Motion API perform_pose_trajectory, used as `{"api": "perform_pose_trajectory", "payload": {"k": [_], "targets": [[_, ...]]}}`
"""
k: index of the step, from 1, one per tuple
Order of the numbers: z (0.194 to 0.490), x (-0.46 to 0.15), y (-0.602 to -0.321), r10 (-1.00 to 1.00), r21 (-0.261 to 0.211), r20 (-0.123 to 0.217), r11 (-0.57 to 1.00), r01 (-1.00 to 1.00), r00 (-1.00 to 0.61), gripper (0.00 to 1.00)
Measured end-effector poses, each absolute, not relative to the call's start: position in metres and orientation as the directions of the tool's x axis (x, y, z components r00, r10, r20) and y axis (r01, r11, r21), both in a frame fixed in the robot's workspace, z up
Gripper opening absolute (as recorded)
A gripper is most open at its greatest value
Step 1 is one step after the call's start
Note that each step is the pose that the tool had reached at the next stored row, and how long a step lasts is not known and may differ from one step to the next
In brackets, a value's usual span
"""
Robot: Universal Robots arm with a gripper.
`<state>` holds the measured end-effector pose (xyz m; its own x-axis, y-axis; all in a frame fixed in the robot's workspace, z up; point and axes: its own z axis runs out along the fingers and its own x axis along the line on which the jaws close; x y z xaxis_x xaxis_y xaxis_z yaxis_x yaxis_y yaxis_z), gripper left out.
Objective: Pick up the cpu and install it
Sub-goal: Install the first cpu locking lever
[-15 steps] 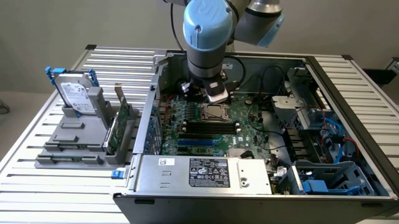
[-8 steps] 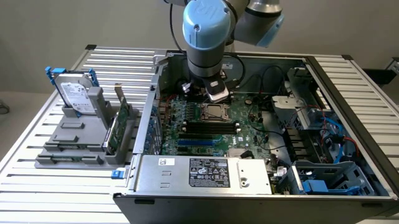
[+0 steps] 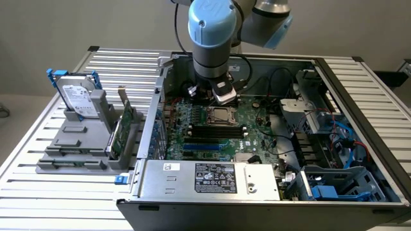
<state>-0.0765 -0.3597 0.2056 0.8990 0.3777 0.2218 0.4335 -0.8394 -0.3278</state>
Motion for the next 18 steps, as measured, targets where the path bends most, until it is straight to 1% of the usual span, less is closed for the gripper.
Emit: {"api": "perform_pose_trajectory", "payload": {"k": [7, 15, 18], "targets": [[0.206, -0.074, -0.360, 0.381, -0.327, 0.222, -0.838, 0.437, 0.897, 0.11], [0.206, -0.067, -0.360, 0.401, -0.296, 0.208, -0.844, 0.448, 0.892, 0.11], [0.206, -0.066, -0.360, 0.407, -0.292, 0.206, -0.843, 0.453, 0.890, 0.11]]}}
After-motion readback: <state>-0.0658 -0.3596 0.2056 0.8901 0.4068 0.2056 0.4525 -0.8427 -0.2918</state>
